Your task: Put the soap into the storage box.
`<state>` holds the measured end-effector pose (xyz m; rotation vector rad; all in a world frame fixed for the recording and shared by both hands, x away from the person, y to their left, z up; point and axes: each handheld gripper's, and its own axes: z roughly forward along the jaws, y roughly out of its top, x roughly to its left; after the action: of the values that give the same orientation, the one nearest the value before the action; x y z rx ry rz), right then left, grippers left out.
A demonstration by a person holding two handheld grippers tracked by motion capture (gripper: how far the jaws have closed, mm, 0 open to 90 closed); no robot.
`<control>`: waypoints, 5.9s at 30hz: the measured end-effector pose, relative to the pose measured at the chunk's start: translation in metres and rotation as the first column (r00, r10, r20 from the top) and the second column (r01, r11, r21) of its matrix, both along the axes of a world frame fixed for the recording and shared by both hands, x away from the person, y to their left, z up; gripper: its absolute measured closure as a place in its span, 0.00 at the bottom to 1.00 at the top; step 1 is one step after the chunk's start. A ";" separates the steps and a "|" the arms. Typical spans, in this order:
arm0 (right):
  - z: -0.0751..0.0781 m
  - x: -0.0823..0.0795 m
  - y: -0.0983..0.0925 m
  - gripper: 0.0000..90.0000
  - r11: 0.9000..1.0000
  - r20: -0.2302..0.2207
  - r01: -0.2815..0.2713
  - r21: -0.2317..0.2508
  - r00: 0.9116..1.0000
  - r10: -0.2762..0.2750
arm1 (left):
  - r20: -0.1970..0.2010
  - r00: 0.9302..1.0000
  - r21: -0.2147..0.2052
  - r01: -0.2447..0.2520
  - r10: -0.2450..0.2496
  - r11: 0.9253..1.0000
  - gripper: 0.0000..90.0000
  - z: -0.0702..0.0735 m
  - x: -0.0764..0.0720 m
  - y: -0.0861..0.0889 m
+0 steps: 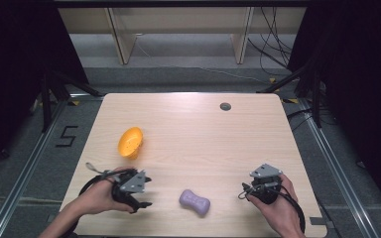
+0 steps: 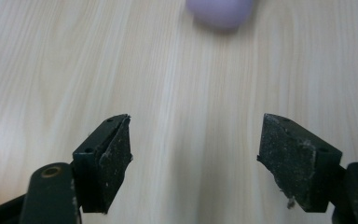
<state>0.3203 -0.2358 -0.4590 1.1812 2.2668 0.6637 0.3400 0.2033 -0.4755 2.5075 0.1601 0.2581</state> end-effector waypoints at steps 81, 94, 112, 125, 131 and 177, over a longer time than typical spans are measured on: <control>-0.001 -0.001 -0.002 0.39 1.000 -0.010 0.008 0.006 1.000 -0.008 | -0.120 0.923 0.192 0.383 -0.365 0.904 0.26 0.015 0.038 -0.164; -0.001 -0.001 -0.001 0.39 1.000 -0.011 0.007 0.007 1.000 -0.007 | -0.174 0.882 0.269 0.471 -0.439 0.840 0.29 0.005 0.034 -0.188; -0.002 0.000 -0.002 0.39 1.000 -0.004 -0.009 -0.006 1.000 0.009 | -0.222 0.852 0.326 0.522 -0.473 0.788 0.33 -0.008 0.034 -0.200; -0.001 -0.001 -0.001 0.39 1.000 -0.017 -0.002 0.001 1.000 0.002 | -0.215 0.852 0.336 0.523 -0.477 0.783 0.50 -0.004 0.031 -0.207; -0.001 -0.001 0.000 0.39 1.000 -0.019 -0.002 0.003 1.000 0.002 | -0.205 0.863 0.344 0.506 -0.462 0.791 0.53 -0.004 0.028 -0.207; -0.001 -0.002 0.000 0.39 1.000 -0.017 -0.002 0.008 1.000 0.002 | -0.341 0.698 0.217 -0.593 0.630 0.775 0.54 0.038 0.042 -0.116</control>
<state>0.3185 -0.2363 -0.4599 1.1927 2.2812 0.6665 0.3818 0.0873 -0.4374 2.4819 1.1981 0.0067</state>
